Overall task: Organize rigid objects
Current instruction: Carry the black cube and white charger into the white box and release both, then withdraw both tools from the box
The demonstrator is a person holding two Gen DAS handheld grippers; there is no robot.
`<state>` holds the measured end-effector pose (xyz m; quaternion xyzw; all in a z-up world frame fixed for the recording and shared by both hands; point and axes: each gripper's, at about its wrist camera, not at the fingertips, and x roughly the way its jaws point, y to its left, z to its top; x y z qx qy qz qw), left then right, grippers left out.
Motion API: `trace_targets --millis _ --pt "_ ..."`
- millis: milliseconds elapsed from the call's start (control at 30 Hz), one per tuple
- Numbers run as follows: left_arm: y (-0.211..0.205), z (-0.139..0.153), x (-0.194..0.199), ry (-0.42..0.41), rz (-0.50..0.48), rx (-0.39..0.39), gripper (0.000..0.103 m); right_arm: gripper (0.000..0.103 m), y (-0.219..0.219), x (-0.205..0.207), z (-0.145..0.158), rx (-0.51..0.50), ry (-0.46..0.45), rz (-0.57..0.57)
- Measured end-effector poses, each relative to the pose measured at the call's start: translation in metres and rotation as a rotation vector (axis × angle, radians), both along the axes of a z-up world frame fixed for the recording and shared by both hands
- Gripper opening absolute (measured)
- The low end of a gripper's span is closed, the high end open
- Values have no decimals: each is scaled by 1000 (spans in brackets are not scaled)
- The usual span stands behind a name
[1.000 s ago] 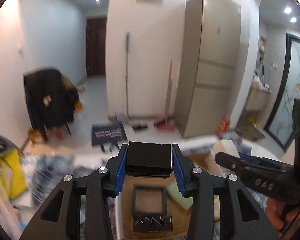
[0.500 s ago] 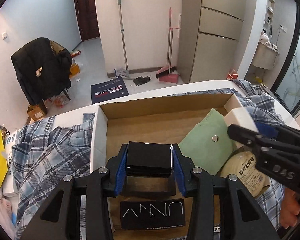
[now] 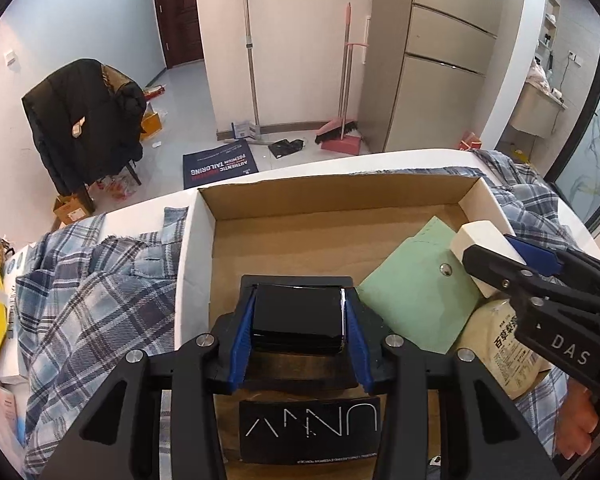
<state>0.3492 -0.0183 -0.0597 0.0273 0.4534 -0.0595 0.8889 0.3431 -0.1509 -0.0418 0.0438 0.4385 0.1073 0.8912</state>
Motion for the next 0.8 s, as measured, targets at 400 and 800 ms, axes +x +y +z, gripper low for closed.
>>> trace_targets --millis 400,800 --pt "4 54 -26 -197 25 -41 63 62 -8 -15 40 60 -101 -11" --pt "14 181 -139 -664 124 -135 94 62 -33 -97 158 118 -387 -56"
